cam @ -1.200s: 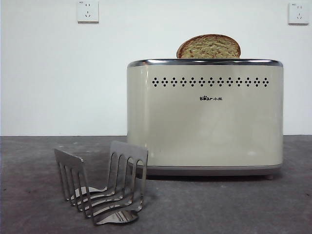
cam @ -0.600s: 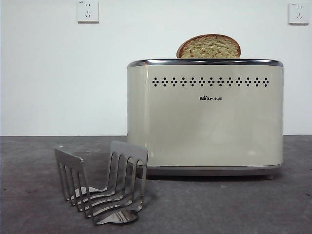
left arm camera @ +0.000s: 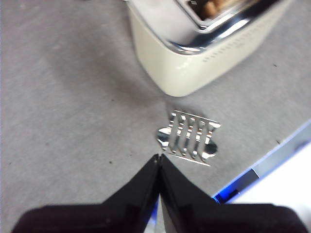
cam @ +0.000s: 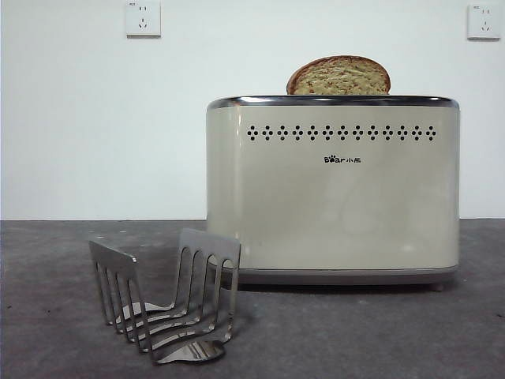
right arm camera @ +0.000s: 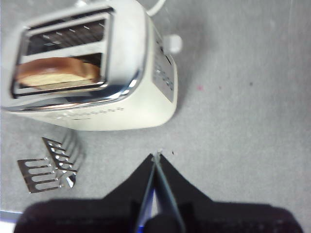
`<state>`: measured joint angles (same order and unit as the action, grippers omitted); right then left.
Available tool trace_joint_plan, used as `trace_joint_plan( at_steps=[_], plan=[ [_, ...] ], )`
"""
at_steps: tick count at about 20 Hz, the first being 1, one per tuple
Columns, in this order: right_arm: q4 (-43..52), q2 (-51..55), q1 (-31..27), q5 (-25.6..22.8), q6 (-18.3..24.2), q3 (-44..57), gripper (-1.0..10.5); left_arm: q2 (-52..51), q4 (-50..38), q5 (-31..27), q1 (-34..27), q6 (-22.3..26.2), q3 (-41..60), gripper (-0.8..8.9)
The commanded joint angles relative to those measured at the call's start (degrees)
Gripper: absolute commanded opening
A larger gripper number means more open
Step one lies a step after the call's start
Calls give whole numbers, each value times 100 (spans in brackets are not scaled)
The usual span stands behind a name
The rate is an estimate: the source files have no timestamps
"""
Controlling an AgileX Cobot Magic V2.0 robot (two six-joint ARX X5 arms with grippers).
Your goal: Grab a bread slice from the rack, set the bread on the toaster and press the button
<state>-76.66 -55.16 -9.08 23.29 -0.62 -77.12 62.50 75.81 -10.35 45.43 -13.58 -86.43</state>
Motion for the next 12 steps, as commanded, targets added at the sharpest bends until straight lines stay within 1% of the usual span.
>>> trace_joint_plan(
  at_steps=[1, 2, 3, 4, 5, 6, 7, 8, 10, 12],
  plan=[
    [37, -332, 7, -81, -20, 46, 0, -72, -17, -20, -339, 42, 24, -4],
    [37, -509, 7, -122, -17, 46, 0, -107, -17, -17, -531, 247, 22, -4],
    [37, -684, 7, -142, -17, 46, 0, -166, -17, -20, -743, 575, 24, -4],
    [37, -850, 4, -153, -17, 46, 0, -249, -48, -20, -975, 1110, 59, -4],
    [37, -1003, 4, -195, -17, 46, 0, -402, -260, -13, -1244, 1705, 210, -4],
    [39, -1152, 4, -267, -17, 46, 0, -643, -669, -11, -1510, 2059, 485, -4],
    [39, -1287, 4, -334, -20, 46, 0, -949, -1130, -17, -1753, 2251, 839, -4],
    [46, -1414, 4, -391, -20, 46, 0, -1296, -1624, -11, -1989, 2566, 1279, -4],
    [162, -1631, 4, -509, -20, 46, 0, -2190, -2973, 35, -2406, 2605, 2463, -4],
    [479, -1790, 4, -645, -17, 46, 0, -3195, -4870, 35, -2726, 2608, 4046, -4]
  ],
)
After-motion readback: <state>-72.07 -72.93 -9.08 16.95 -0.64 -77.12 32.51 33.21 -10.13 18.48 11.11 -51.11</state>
